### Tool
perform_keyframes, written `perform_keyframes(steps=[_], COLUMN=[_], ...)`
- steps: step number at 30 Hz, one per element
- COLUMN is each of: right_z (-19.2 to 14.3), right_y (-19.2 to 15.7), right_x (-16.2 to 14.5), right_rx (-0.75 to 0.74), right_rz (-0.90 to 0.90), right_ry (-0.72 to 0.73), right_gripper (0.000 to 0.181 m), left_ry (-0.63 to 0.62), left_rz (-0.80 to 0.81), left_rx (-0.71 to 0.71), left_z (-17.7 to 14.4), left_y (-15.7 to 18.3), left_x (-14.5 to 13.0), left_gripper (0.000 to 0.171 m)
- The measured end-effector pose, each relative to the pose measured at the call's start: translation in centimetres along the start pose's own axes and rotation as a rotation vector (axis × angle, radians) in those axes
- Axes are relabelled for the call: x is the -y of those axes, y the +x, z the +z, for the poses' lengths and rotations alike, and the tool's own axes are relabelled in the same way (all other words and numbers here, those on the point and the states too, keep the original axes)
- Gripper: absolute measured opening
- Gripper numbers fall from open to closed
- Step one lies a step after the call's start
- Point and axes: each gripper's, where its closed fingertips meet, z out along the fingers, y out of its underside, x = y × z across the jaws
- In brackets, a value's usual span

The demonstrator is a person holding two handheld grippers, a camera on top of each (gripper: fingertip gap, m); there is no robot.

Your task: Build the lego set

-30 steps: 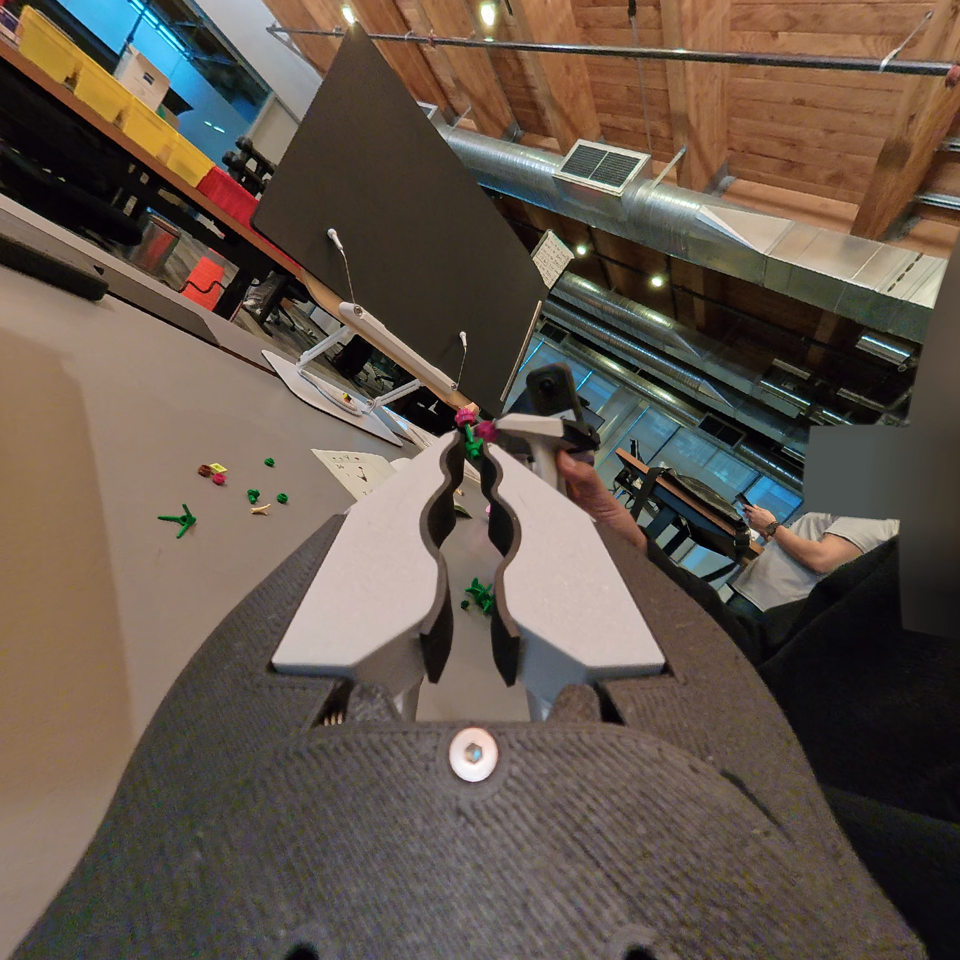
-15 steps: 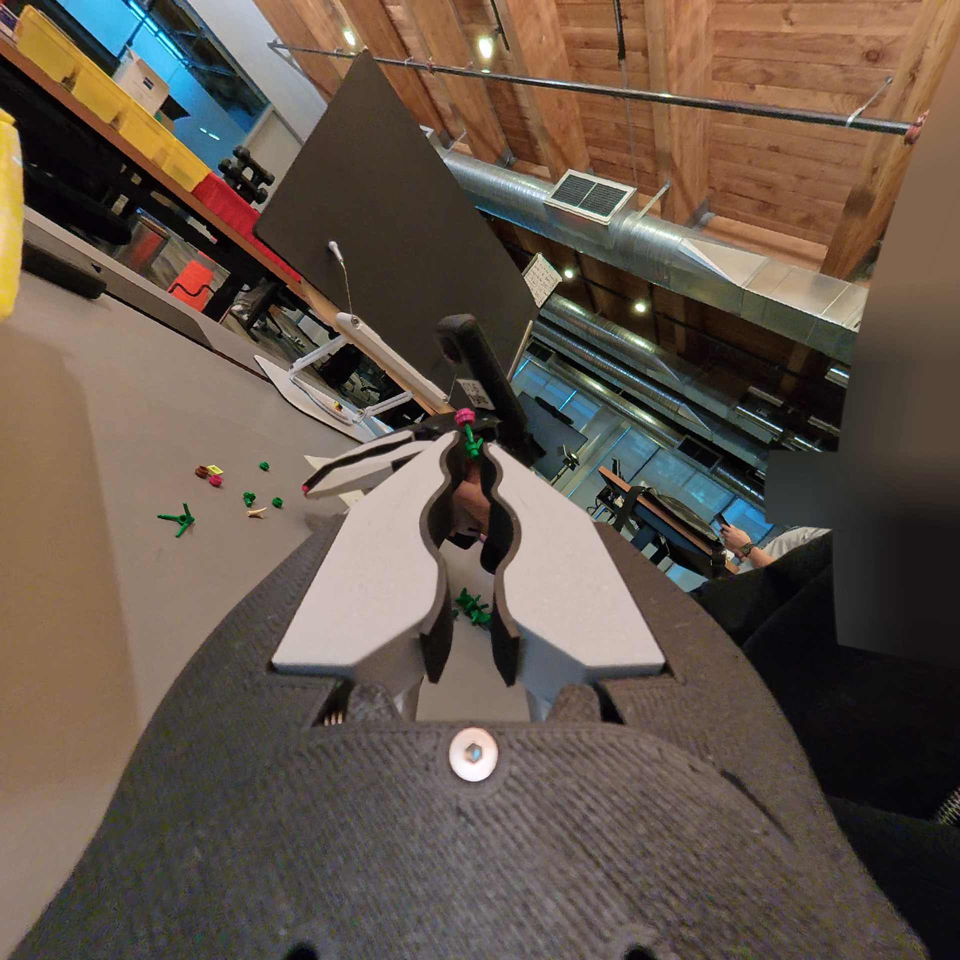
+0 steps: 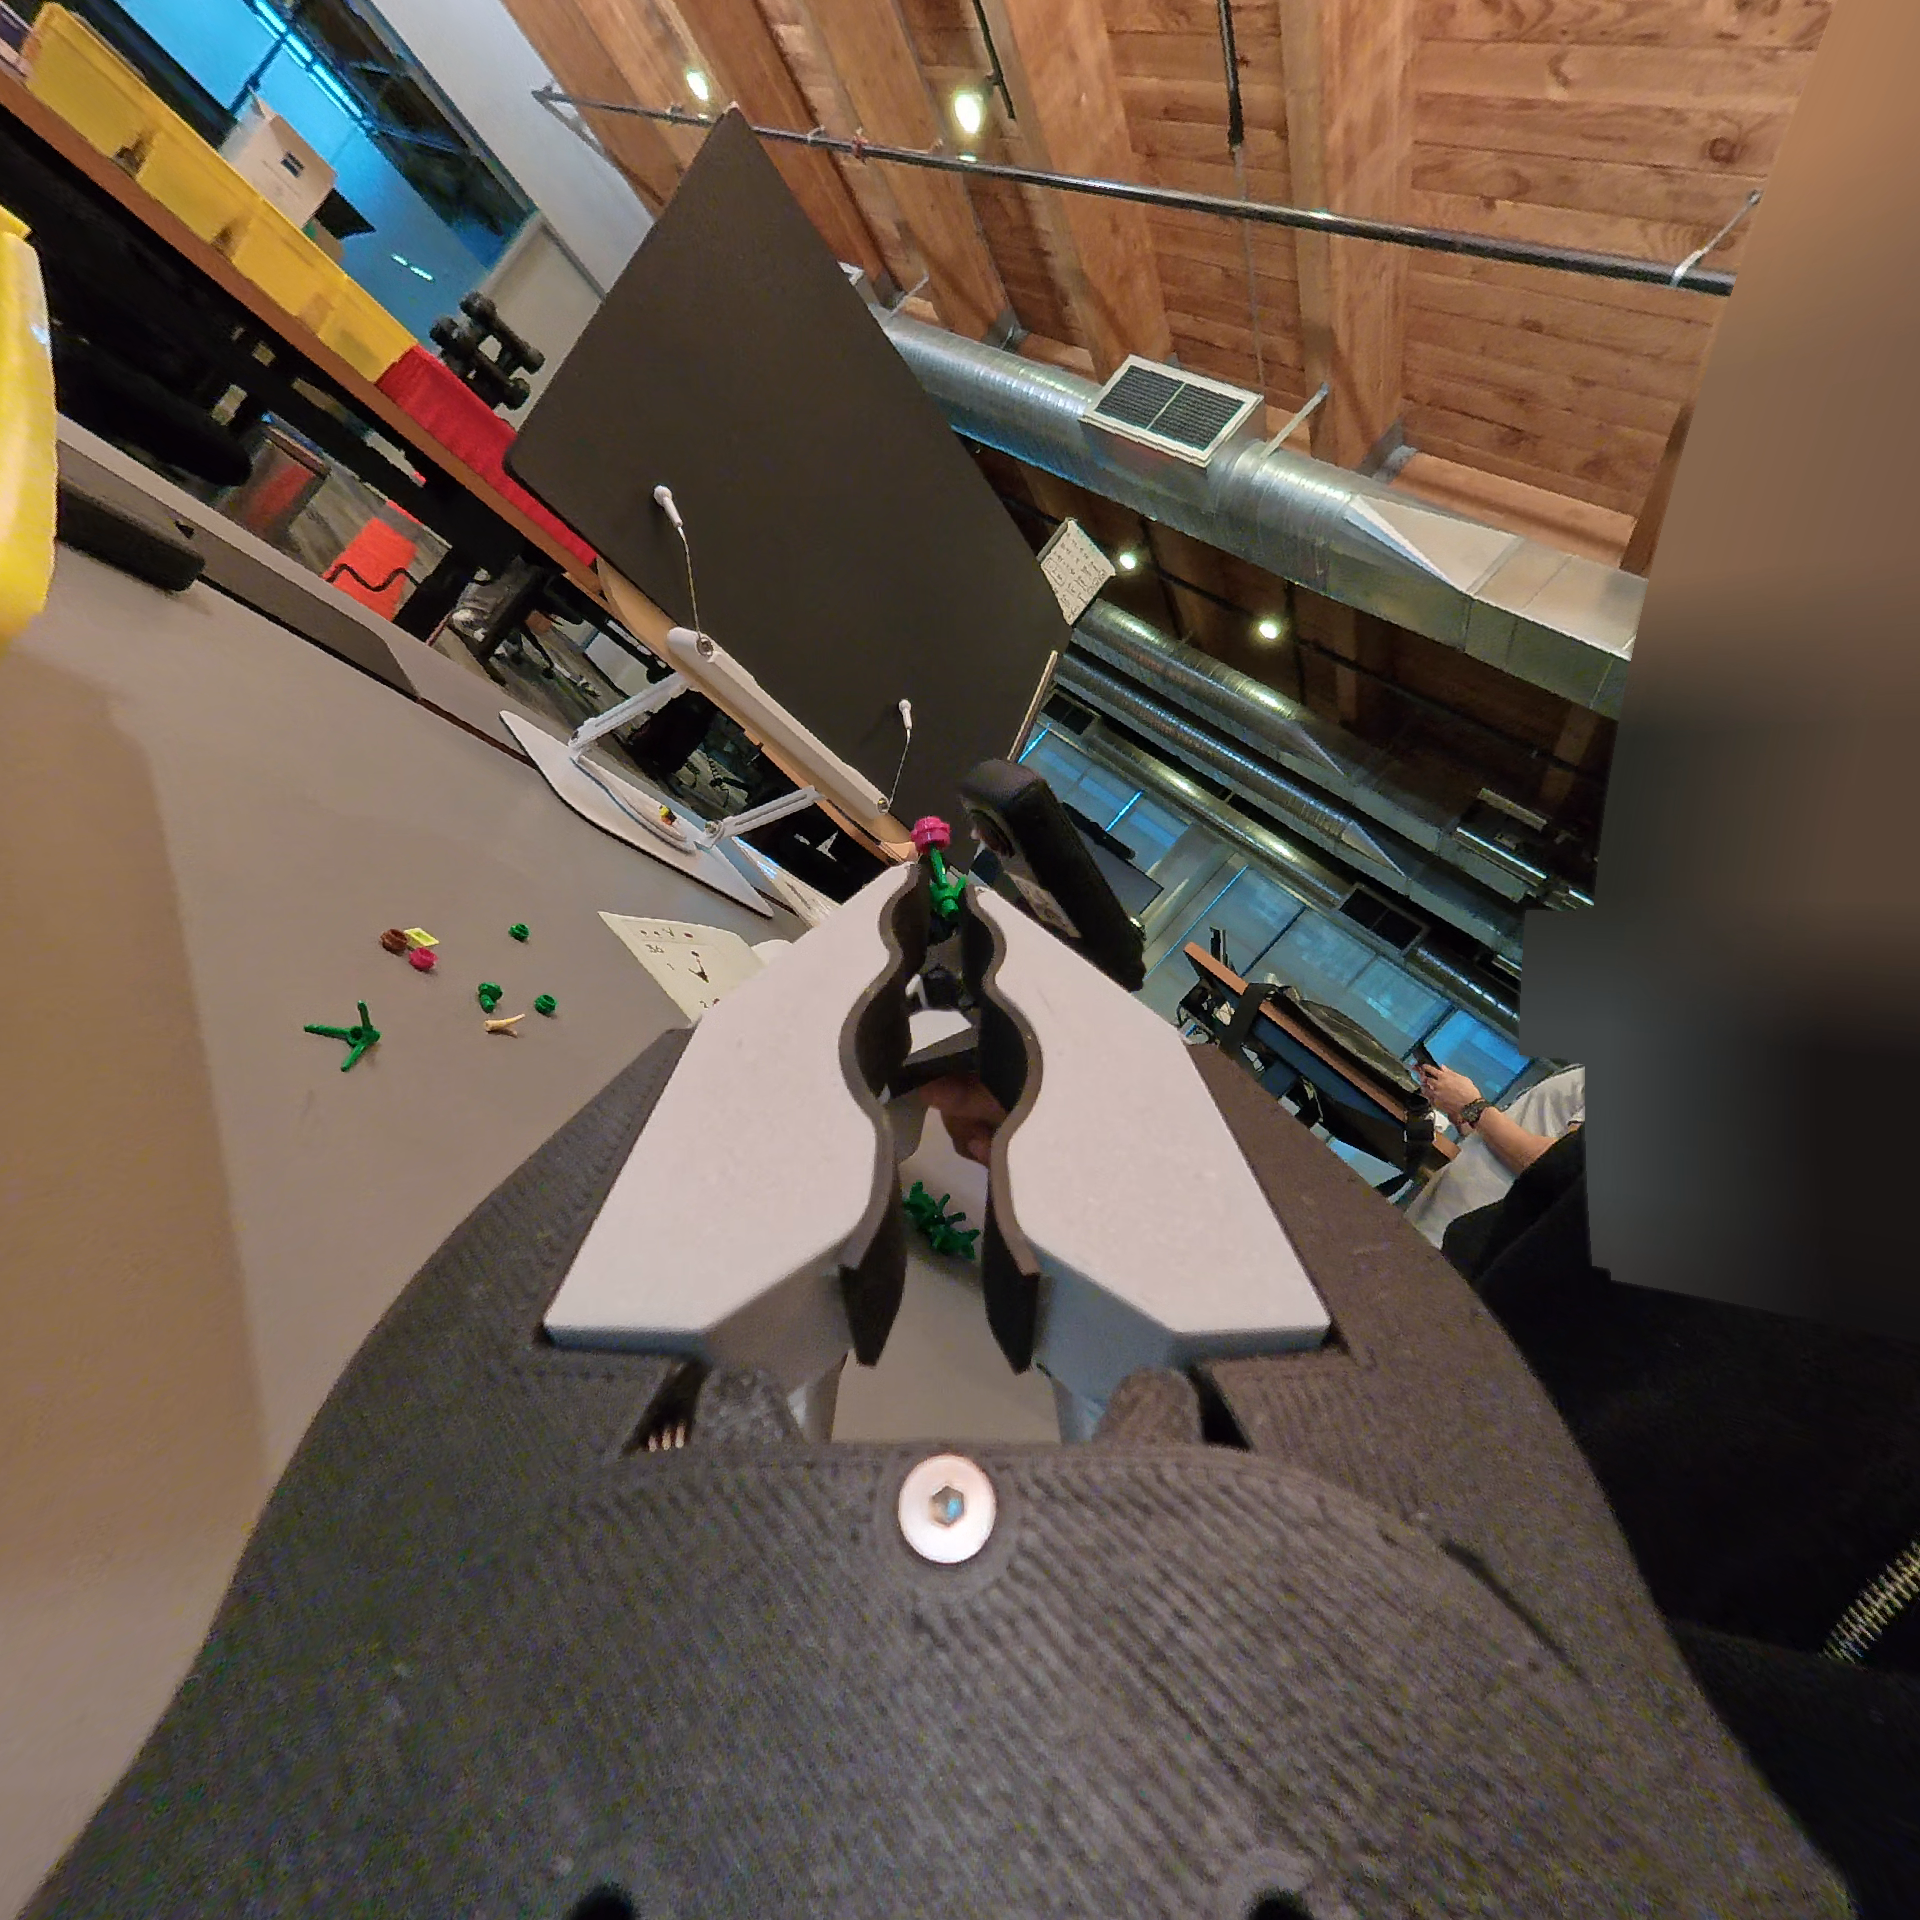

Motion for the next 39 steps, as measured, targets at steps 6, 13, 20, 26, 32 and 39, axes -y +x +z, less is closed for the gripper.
perform_keyframes(steps=[6, 13, 20, 26, 32, 39], right_z=[-1.5, 2.5, 4.4, 4.1, -0.3, -9.8], right_y=[0.8, 1.6, 2.2, 2.2, -2.9, -10.7], right_x=[4.6, 6.8, 6.5, 6.2, 7.9, 8.7], right_rx=[0.026, 0.013, -0.011, 0.014, 0.330, 1.029], right_rz=[0.022, -0.108, -0.132, -0.122, 0.049, 0.441], right_ry=[0.129, 0.009, -0.050, -0.038, 0.196, 0.516], right_gripper=[0.025, 0.016, 0.011, 0.004, 0.005, 0.004], left_ry=[-0.005, -0.007, -0.001, -0.006, -0.053, -0.202], left_rz=[0.001, 0.000, -0.014, -0.017, -0.004, 0.067], left_rx=[-0.001, 0.000, -0.004, -0.003, 0.005, -0.010], left_z=[0.1, 0.0, -0.1, 0.0, 0.5, 2.5], left_y=[0.0, 0.0, -0.1, -0.2, -0.2, 1.3], left_x=[-0.1, -0.1, 0.0, -0.1, -1.0, -4.3], left_gripper=[0.002, 0.002, 0.002, 0.002, 0.002, 0.002])
